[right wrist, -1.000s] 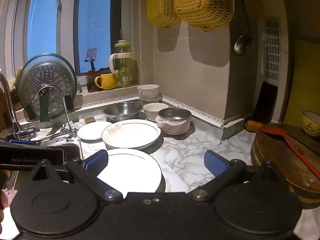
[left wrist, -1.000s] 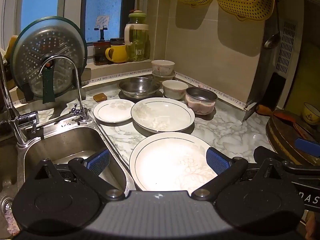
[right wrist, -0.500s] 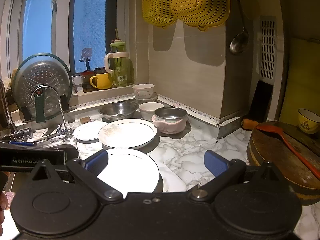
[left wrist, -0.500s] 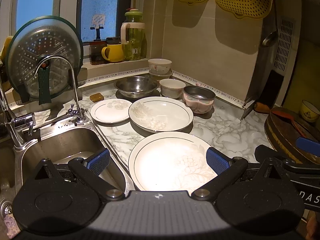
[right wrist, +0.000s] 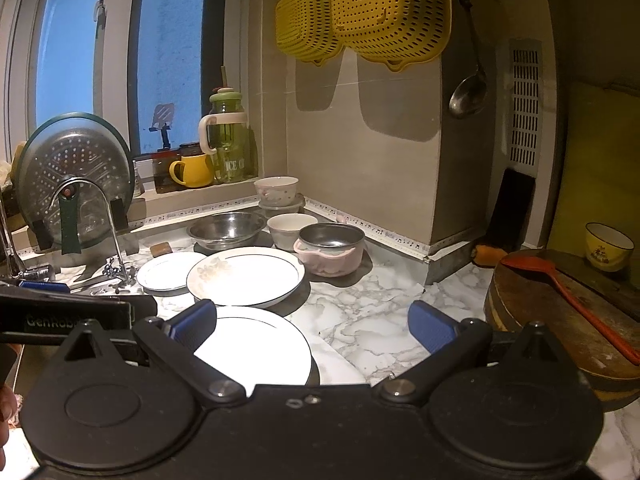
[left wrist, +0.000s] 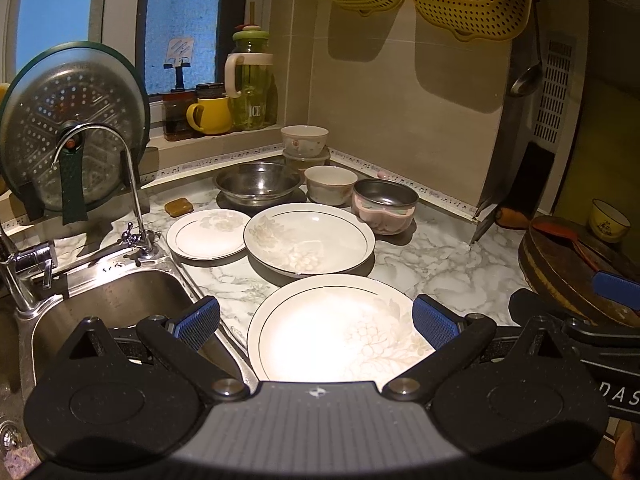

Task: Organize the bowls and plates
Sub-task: 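Move both grippers toward the large white plate beside the sink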

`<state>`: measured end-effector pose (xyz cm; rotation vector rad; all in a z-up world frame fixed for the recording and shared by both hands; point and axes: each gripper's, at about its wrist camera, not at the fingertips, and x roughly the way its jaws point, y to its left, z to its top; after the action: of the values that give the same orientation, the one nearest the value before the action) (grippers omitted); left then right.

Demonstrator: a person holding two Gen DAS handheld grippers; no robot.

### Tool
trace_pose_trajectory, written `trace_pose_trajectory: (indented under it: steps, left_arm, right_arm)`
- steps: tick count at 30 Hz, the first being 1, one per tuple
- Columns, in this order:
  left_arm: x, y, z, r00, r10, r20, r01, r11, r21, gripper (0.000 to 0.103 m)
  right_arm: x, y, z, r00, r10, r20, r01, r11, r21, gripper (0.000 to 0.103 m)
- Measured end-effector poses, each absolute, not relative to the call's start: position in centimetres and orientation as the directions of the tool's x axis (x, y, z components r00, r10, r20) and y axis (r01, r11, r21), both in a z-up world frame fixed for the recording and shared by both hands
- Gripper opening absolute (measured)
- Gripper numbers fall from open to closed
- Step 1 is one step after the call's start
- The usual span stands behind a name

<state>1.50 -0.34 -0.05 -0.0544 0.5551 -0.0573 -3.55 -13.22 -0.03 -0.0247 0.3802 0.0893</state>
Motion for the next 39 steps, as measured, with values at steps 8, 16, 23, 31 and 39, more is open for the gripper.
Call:
trace_pose_trajectory:
  steps: [8, 16, 23, 31, 39]
  left_arm:
    - [1.8, -0.3, 0.0, 0.846, -0.081, -0.527, 0.06, 0.997, -0.057, 0.103]
    - [1.8, -0.2, 0.0, 0.846, -0.081, -0.526, 0.063, 0.997, -0.052, 0.103]
    - [1.7, 0.4, -0.2, 0.847, -0.089, -0.524, 0.073, 0.996, -0.051, 0.103]
    - [2.1, 1.5, -0.4, 0.842, -0.11, -0.528, 0.102, 0.994, -0.045, 0.103]
    - [2.5, 2.4, -0.8, 0.838, -0.138, -0.528, 0.135, 0.99, -0.046, 0.103]
  right_arm:
    - [-3.8, -13.1, -0.1, 0.929, 0.059, -0.366, -0.07, 0.997, -0.017, 0.103]
    - [-4.0, -12.9, -0.1, 0.93, 0.051, -0.364, -0.065, 0.998, -0.024, 0.103]
    - [-4.0, -12.6, -0.1, 0.929, 0.05, -0.367, -0.064, 0.998, -0.024, 0.103]
    - [-4.2, -11.6, -0.1, 0.927, 0.042, -0.372, -0.058, 0.998, -0.031, 0.103]
    - [-3.8, -10.6, -0.4, 0.92, 0.044, -0.39, -0.061, 0.998, -0.031, 0.103]
